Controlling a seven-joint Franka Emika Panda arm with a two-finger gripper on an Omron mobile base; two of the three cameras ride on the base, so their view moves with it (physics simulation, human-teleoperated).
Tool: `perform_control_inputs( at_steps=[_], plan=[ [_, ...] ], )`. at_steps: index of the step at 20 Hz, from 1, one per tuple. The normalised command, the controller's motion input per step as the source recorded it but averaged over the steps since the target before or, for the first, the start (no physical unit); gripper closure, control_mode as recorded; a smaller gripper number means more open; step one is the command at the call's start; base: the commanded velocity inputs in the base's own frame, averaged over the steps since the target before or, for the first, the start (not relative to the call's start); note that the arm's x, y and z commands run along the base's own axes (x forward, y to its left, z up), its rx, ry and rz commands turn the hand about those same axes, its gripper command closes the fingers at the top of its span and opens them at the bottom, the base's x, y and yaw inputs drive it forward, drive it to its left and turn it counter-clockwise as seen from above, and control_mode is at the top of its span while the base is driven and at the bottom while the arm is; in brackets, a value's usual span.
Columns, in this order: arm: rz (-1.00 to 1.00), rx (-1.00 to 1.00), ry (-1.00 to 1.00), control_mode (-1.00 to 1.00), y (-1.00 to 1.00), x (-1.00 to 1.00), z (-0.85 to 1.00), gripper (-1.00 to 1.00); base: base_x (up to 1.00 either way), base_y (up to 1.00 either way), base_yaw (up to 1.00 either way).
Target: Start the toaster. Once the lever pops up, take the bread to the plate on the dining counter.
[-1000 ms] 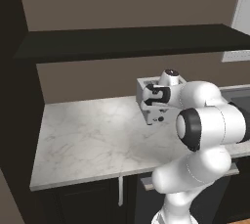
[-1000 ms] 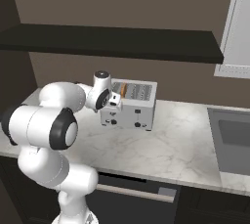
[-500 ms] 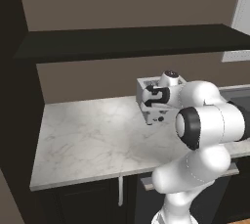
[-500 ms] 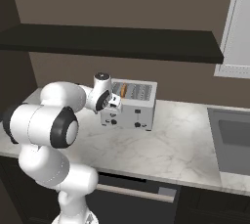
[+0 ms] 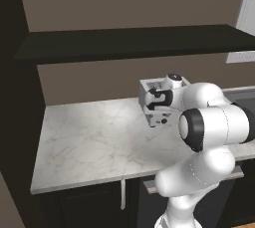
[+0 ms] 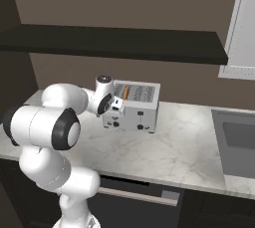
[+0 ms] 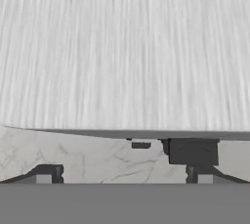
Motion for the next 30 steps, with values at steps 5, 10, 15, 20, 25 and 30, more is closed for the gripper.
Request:
perform_control_inputs(
  at_steps=[5, 10, 15, 20, 25, 30],
  plan=[
    [0.0, 0.0, -0.05, -1.0, 0.0, 0.0, -0.07, -1.0, 0.0, 0.0, 0.0],
    [0.0, 0.0, -0.04, -1.0, 0.0, 0.0, -0.09, -1.0, 0.0, 0.0, 0.0],
    [0.0, 0.0, -0.03, -1.0, 0.0, 0.0, -0.08, -1.0, 0.0, 0.0, 0.0],
    [0.0, 0.0, 0.0, -1.0, 0.0, 0.04, -0.07, -1.0, 0.0, 0.0, 0.0],
    [0.0, 0.0, 0.0, -1.0, 0.0, 0.06, -0.08, -1.0, 0.0, 0.0, 0.0],
    [0.0, 0.0, 0.0, -1.0, 0.0, 0.07, -0.07, -1.0, 0.0, 0.0, 0.0]
  ],
)
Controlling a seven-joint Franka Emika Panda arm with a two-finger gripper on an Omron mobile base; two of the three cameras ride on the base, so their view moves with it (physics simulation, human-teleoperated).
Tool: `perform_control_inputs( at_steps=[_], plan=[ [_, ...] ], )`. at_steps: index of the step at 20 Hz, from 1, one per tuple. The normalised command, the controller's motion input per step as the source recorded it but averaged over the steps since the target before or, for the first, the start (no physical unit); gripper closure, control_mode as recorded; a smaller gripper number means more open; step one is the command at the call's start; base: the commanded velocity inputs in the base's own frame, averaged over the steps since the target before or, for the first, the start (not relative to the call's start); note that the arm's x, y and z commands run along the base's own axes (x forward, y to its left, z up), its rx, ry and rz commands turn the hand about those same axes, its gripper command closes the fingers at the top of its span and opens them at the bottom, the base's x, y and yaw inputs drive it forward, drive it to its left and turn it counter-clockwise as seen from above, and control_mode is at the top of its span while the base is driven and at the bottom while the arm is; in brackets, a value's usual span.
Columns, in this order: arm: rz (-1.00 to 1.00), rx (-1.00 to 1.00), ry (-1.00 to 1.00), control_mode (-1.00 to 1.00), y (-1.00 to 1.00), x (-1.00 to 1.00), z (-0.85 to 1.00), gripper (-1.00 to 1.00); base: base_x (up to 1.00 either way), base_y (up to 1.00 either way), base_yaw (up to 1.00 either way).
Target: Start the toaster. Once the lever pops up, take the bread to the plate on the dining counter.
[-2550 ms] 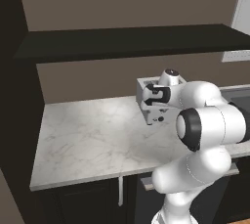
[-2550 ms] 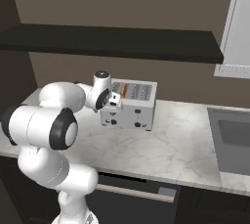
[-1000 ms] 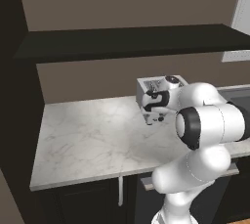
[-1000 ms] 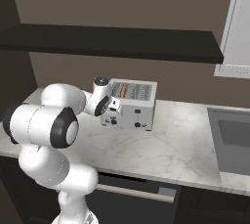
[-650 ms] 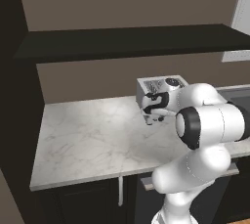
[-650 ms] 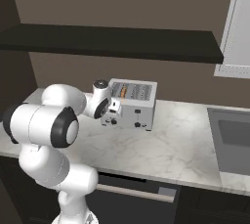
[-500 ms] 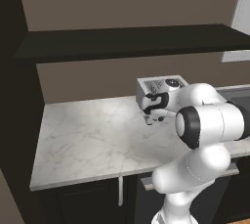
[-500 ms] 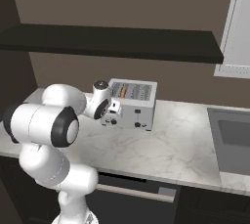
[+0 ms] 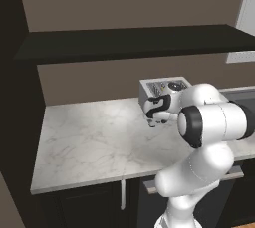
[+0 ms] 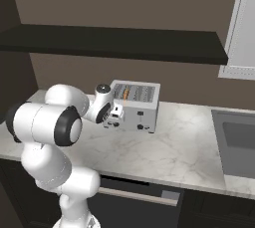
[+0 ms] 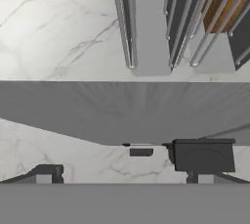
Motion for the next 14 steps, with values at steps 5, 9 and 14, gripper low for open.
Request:
perform_control_inputs(
  at_steps=[5, 9, 14],
  plan=[
    [0.0, 0.0, 0.0, -1.0, 0.0, 0.06, -0.08, -1.0, 0.0, 0.0, 0.0],
    [0.0, 0.0, 0.0, -1.0, 0.0, 0.01, -0.11, -1.0, 0.0, 0.0, 0.0],
    [0.0, 0.0, -0.03, -1.0, -0.1, -0.27, 0.0, -1.0, 0.0, 0.0, 0.0]
  ],
)
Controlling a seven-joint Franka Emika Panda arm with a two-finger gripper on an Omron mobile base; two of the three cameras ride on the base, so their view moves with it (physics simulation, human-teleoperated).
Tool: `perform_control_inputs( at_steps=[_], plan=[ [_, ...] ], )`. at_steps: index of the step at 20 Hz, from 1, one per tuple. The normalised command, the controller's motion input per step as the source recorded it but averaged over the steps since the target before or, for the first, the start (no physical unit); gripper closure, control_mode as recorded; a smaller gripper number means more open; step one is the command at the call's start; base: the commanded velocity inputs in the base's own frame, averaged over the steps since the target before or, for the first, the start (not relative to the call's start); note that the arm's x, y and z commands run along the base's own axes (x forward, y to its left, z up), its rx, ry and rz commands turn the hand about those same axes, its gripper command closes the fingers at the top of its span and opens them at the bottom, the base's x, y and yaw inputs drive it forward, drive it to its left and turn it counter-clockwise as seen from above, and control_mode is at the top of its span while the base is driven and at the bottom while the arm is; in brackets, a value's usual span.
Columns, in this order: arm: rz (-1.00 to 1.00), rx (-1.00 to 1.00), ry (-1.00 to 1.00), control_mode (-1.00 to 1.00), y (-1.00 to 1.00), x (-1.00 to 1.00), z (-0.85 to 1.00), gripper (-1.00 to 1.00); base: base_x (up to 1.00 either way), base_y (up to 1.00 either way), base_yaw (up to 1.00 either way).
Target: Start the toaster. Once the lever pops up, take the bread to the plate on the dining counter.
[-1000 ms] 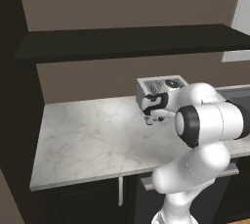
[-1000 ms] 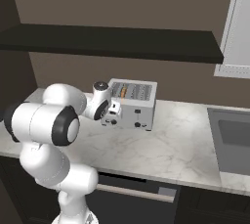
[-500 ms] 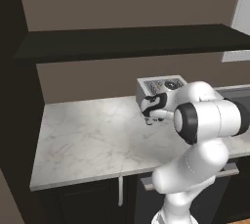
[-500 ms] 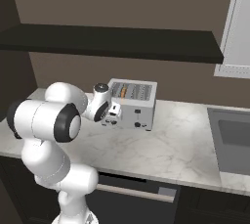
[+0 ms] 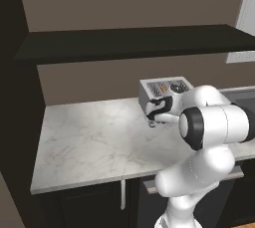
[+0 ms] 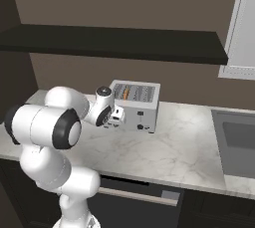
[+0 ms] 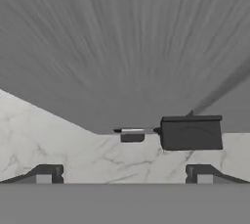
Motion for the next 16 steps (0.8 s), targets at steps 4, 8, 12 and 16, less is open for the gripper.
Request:
perform_control_inputs(
  at_steps=[4, 8, 12, 16],
  plan=[
    [0.0, 0.0, 0.0, -1.0, -0.08, -0.2, 0.0, -1.0, 0.0, 0.0, 0.0],
    [0.0, 0.0, 0.0, -1.0, 0.0, -0.1, 0.06, -1.0, 0.0, 0.0, 0.0],
    [0.0, 0.0, 0.0, -1.0, 0.0, 0.0, 0.24, -1.0, 0.0, 0.0, 0.0],
    [0.0, 0.0, 0.0, -1.0, 0.0, 0.0, 0.34, -1.0, 0.0, 0.0, 0.0]
  ],
)
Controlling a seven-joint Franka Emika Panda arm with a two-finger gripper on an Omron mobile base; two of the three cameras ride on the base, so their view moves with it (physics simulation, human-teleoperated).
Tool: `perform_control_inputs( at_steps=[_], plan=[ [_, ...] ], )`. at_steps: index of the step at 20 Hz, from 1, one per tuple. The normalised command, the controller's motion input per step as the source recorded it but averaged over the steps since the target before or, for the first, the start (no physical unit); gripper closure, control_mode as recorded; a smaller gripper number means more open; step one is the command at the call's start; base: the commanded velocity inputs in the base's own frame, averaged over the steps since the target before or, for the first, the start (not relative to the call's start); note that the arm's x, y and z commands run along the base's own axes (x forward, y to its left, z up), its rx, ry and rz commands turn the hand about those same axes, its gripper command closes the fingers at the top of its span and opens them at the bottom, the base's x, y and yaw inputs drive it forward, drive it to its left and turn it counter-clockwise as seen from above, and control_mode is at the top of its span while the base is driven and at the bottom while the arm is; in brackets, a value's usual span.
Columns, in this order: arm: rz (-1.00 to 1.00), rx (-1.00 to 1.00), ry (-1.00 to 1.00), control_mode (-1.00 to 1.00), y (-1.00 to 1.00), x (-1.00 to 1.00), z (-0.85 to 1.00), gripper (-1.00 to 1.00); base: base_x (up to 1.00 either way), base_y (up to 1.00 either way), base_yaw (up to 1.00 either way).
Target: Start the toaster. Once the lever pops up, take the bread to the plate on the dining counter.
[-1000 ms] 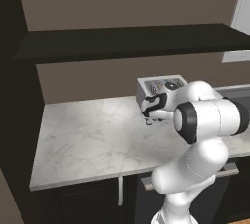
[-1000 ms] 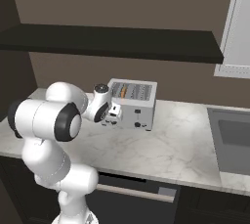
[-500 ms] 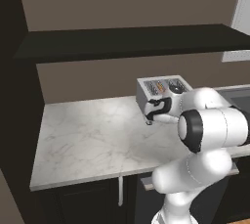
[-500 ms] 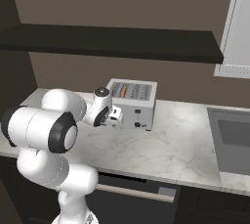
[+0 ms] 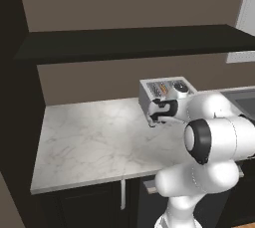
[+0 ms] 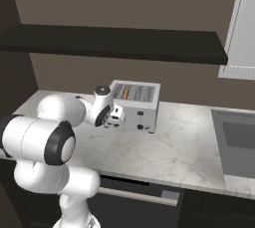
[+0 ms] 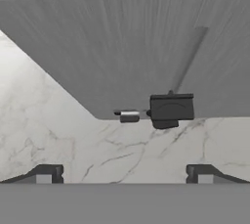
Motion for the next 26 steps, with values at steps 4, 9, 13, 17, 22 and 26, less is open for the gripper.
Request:
perform_control_inputs(
  at_steps=[4, 9, 13, 17, 22, 26],
  plan=[
    [0.0, 0.0, -0.03, -1.0, 0.0, 0.0, 0.36, -1.0, 0.0, 0.0, 0.0],
    [0.0, 0.0, -0.01, -1.0, 0.0, 0.0, 0.39, -1.0, 0.0, 0.0, 0.0],
    [0.0, 0.0, -0.07, -1.0, 0.0, 0.0, 0.25, -1.0, 0.0, 0.0, 0.0],
    [0.0, 0.0, -0.16, -1.0, -0.04, 0.0, 0.13, -1.0, 0.0, 0.0, 0.0],
    [0.0, 0.0, -0.18, -1.0, -0.08, 0.0, 0.09, -1.0, 0.0, 0.0, 0.0],
    [0.0, 0.0, -0.18, -1.0, -0.08, 0.0, 0.11, -1.0, 0.0, 0.0, 0.0]
  ],
)
